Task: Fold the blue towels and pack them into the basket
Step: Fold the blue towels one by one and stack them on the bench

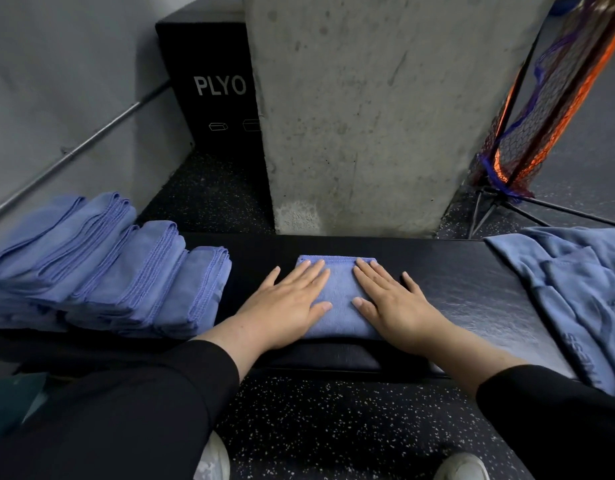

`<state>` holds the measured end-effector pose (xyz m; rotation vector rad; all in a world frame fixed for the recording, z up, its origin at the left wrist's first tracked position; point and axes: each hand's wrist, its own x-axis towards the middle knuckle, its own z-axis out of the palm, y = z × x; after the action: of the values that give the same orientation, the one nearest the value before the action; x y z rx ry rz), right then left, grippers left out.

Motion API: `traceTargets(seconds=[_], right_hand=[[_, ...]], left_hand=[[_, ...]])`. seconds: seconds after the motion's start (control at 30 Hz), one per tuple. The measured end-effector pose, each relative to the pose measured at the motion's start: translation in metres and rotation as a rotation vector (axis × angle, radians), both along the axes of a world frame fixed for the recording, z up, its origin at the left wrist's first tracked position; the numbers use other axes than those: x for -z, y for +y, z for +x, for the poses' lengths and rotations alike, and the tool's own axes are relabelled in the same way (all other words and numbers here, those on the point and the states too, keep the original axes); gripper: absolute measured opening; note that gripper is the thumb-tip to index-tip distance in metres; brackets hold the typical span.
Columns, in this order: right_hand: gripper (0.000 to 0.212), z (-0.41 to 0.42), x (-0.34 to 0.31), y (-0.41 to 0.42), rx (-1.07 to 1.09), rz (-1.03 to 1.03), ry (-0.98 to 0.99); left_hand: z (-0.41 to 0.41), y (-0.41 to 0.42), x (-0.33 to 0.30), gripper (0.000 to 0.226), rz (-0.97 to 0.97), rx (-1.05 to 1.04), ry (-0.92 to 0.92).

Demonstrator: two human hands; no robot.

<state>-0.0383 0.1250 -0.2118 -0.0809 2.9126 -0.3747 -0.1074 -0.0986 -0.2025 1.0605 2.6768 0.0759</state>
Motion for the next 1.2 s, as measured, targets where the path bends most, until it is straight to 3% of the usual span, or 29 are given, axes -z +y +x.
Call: traceTargets(seconds=[0.1,0.27,0.4,0.57,0.73,0.87,1.0,1.2], right_hand=[[0.08,0.001,-0.001,0.005,-0.012,-0.025,0.027],[0.061,0.018,-0.001,0.016,-0.214,-0.07,0.395],[0.065,0.027,0.004,0.021,-0.224,-0.041,0.288],[0.037,0.021,-0.009,0.008,-0.097,-0.079,0.301],[0.034,0.024,-0.029,0.008,-0.074,-0.113,0.248],[0.051,0.037,-0.037,0.009,-0.151,-0.051,0.157],[0.026,0.044,-0.04,0.001,-0.033,-0.227,0.168],[0.021,0.031,-0.042,0.004,0.147,-0.385,0.159]], left_hand=[[-0.001,0.0,0.001,0.066,0.013,-0.006,-0.023],[-0.002,0.0,-0.004,0.06,0.078,0.015,0.093],[0.003,-0.006,-0.014,0.063,0.168,0.08,0.148],[0.012,-0.015,-0.015,0.087,0.074,0.121,0.102],[0.016,-0.02,-0.017,0.035,0.25,0.042,0.103],[0.022,-0.027,-0.026,0.024,0.314,-0.072,-0.062],[0.026,-0.027,-0.04,0.027,0.376,-0.148,-0.179],[0.016,-0.019,-0.039,0.009,0.54,-0.306,-0.233]])
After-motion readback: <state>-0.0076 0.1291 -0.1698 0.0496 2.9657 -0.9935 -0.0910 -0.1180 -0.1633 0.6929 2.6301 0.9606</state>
